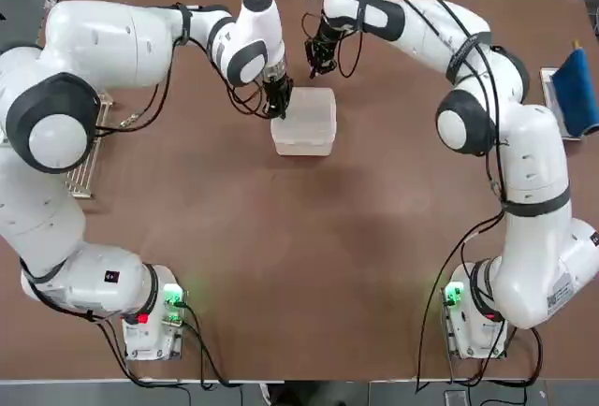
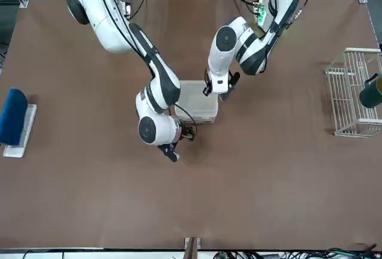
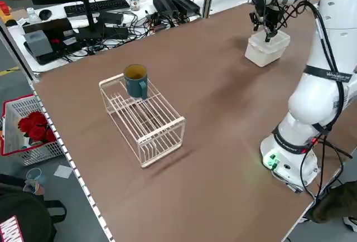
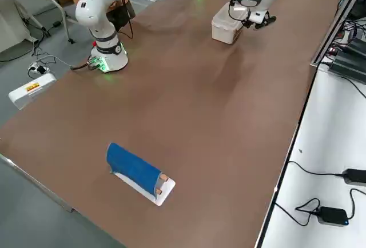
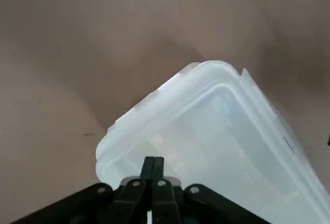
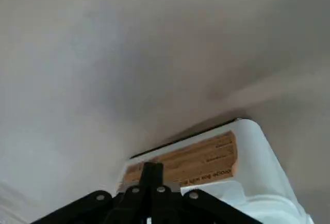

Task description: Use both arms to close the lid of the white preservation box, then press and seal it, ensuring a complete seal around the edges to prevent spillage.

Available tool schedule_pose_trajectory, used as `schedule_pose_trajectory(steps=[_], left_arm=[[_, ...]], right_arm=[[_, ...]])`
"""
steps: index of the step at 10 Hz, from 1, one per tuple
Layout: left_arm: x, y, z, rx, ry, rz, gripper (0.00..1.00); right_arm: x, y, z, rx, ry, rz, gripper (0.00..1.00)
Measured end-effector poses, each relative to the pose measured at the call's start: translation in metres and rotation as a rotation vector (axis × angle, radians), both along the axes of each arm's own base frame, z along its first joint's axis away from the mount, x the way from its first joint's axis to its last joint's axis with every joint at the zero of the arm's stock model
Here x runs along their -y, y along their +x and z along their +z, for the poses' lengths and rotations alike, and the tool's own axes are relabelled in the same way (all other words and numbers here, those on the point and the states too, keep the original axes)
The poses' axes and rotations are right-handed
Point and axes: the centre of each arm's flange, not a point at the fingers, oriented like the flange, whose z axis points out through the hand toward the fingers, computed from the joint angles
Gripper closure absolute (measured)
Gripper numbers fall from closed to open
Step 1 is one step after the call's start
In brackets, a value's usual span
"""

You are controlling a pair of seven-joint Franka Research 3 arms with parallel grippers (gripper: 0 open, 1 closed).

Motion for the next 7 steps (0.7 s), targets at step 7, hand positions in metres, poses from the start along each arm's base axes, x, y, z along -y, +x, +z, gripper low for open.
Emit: schedule_pose_trajectory(steps=[7], left_arm=[[0.000, 0.000, 0.000, 0.000, 0.000, 0.017, 0.99]], right_arm=[[-0.013, -0.012, 0.000, -0.033, 0.014, 0.034, 0.99]])
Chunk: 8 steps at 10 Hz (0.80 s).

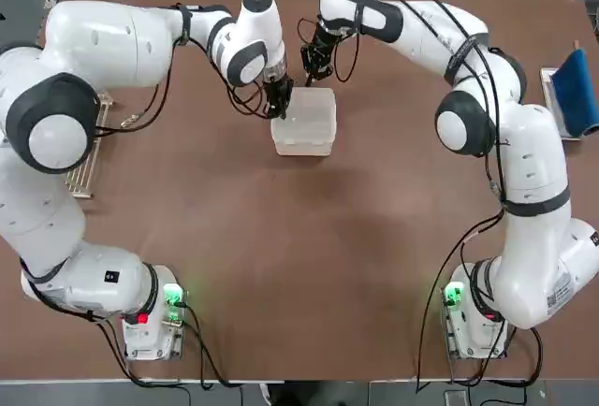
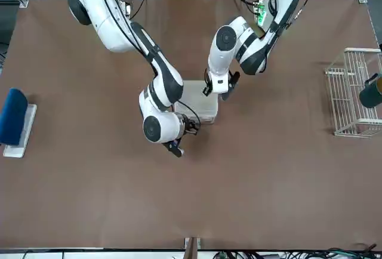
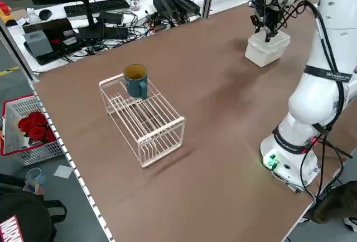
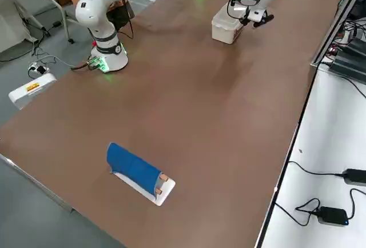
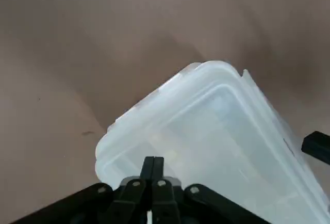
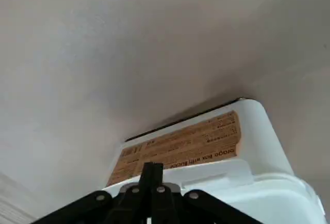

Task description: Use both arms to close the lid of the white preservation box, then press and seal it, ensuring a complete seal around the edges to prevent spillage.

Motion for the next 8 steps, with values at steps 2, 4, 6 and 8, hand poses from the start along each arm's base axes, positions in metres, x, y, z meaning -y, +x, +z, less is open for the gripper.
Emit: schedule_pose_trajectory(steps=[2, 4, 6, 8], left_arm=[[0.0001, -0.0001, 0.0000, 0.000, 0.000, 0.002, 0.99], [0.0005, -0.0002, 0.0001, 0.001, -0.002, 0.002, 0.99], [0.0013, -0.0006, 0.0002, 0.004, -0.005, 0.001, 0.99], [0.0014, -0.0007, 0.0002, 0.004, -0.006, 0.002, 0.99]], right_arm=[[-0.0026, -0.0021, 0.0003, -0.003, 0.003, 0.004, 0.99], [-0.0033, -0.0027, -0.0004, -0.003, 0.002, 0.006, 0.99], [-0.0039, -0.0032, -0.0019, -0.003, 0.002, 0.007, 0.99], [-0.0040, -0.0031, -0.0032, -0.003, 0.001, 0.006, 0.99]])
